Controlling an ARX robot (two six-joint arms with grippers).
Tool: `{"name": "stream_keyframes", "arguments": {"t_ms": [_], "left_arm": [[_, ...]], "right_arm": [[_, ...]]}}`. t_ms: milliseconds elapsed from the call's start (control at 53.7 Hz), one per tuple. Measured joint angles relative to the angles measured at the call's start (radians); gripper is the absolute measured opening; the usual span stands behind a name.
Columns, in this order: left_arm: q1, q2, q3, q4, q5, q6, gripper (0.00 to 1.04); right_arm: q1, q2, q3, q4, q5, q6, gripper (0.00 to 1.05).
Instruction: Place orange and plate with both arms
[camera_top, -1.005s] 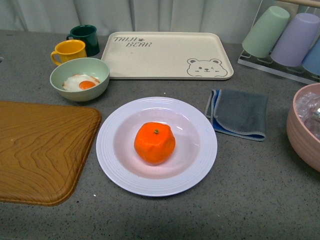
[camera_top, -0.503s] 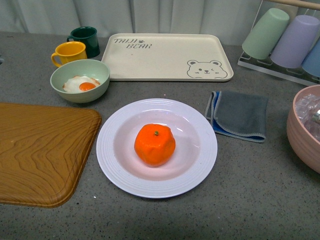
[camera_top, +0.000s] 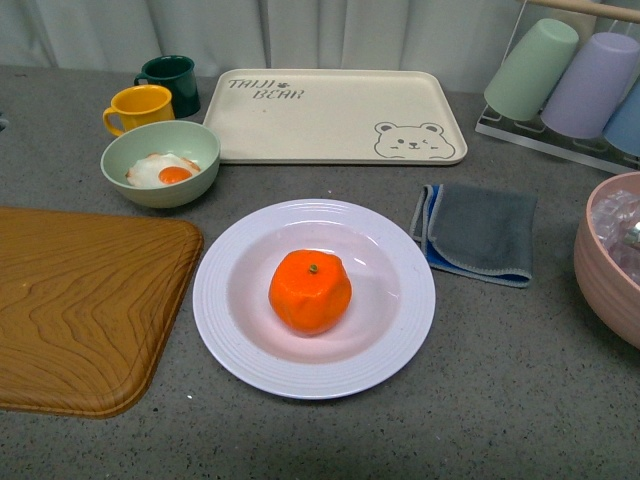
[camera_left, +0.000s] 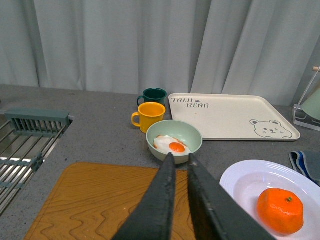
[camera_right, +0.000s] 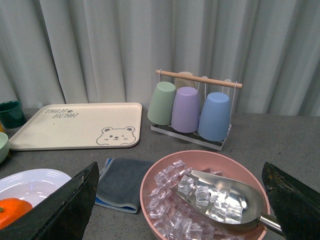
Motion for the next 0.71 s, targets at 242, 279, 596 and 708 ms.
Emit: {"name": "stream_keyframes", "arguments": {"t_ms": [242, 279, 596, 708], "left_arm": [[0.000, -0.001, 0.000, 0.000, 0.000, 0.000, 0.51], [0.000, -0.001, 0.000, 0.000, 0.000, 0.000, 0.60], [0.000, -0.002, 0.000, 0.000, 0.000, 0.002, 0.98], [0.000, -0.002, 0.000, 0.000, 0.000, 0.002, 0.98]], "right_arm": [[0.000, 0.000, 0.000, 0.000, 0.000, 0.000, 0.95], [0.000, 0.000, 0.000, 0.000, 0.000, 0.000, 0.95], [0.142, 0.472, 0.131, -0.101, 0.104, -0.150, 0.95], [0.159, 0.803, 0.183, 0.072, -0.019, -0.024, 0.95]]}}
